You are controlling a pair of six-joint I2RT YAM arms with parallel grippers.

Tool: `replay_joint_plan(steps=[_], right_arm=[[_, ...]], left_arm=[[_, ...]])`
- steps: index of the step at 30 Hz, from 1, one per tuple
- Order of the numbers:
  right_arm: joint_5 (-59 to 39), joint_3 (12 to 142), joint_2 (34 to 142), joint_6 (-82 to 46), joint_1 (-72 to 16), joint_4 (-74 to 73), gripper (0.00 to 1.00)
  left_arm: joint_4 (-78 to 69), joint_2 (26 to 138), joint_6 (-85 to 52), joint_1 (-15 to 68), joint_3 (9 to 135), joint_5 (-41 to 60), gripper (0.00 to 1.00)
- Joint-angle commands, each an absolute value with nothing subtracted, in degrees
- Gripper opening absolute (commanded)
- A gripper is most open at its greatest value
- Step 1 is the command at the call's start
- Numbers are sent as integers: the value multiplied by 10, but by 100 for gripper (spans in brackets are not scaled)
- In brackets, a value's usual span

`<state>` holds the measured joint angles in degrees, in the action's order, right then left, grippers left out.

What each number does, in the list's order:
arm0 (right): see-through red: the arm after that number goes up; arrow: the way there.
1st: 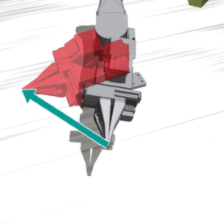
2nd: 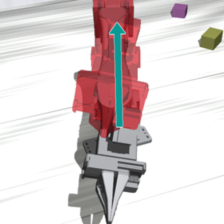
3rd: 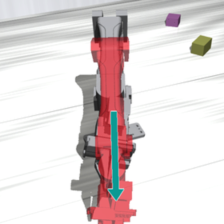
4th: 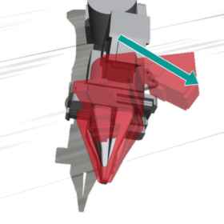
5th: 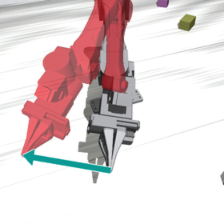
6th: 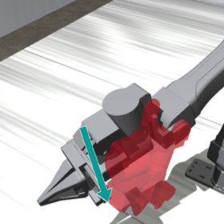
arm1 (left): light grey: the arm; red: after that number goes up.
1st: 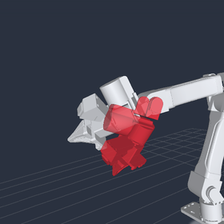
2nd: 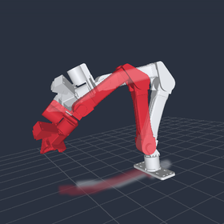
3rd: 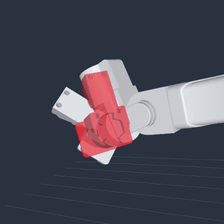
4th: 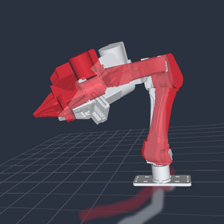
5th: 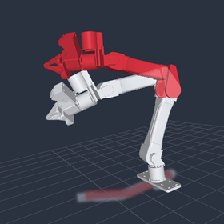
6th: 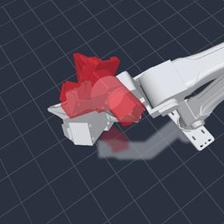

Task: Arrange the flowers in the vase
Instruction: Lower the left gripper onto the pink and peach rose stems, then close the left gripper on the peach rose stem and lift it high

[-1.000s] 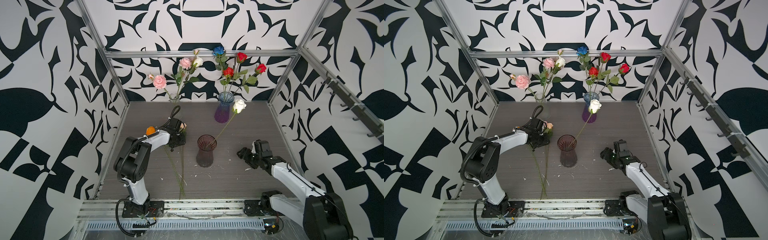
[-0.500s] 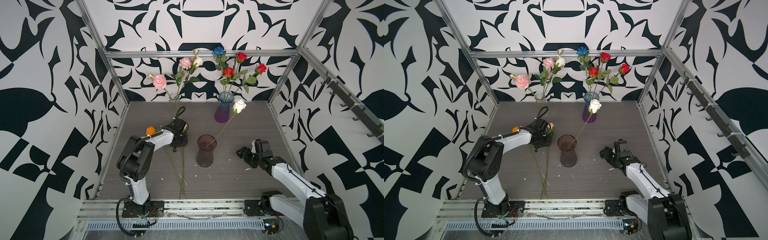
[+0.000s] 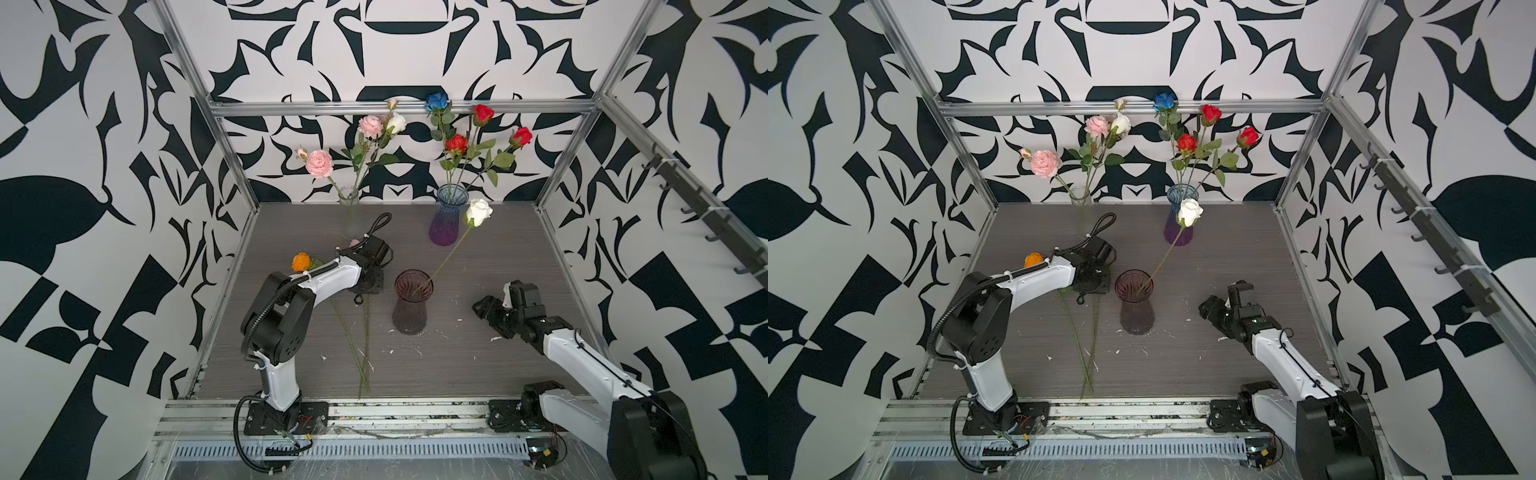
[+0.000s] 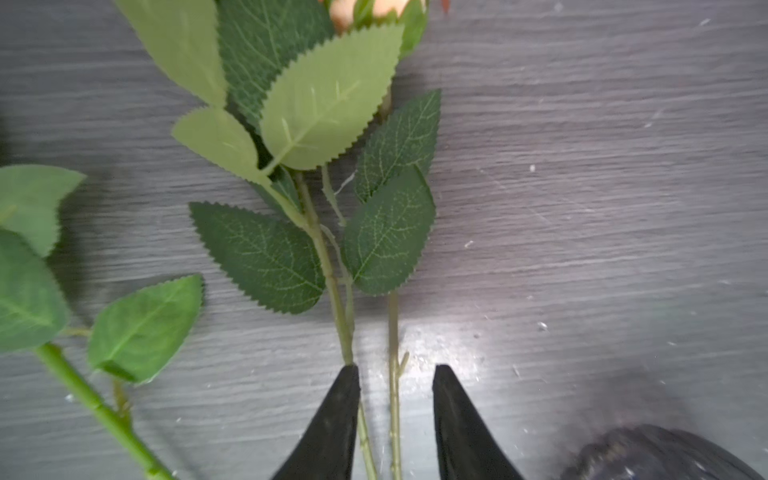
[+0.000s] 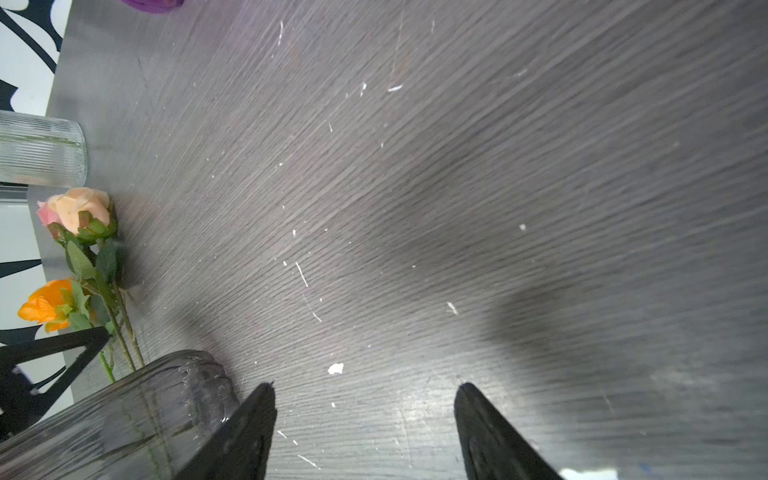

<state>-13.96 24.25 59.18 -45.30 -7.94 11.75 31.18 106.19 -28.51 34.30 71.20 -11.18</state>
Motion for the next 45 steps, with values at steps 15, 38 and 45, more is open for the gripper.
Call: replay_joint_plan(steps=[15,38,45], right_arm=[[-143,244,582,-455,-74,108,72],[-138,230,564,-464,-73,112,72],[-142,230,577,-467,-74,105,71]], left_arm=[[318,1063,-305,340,718,-77,5],[71,483,-337,322,522,77,0],[-64,417,-365,322,545,67,0]])
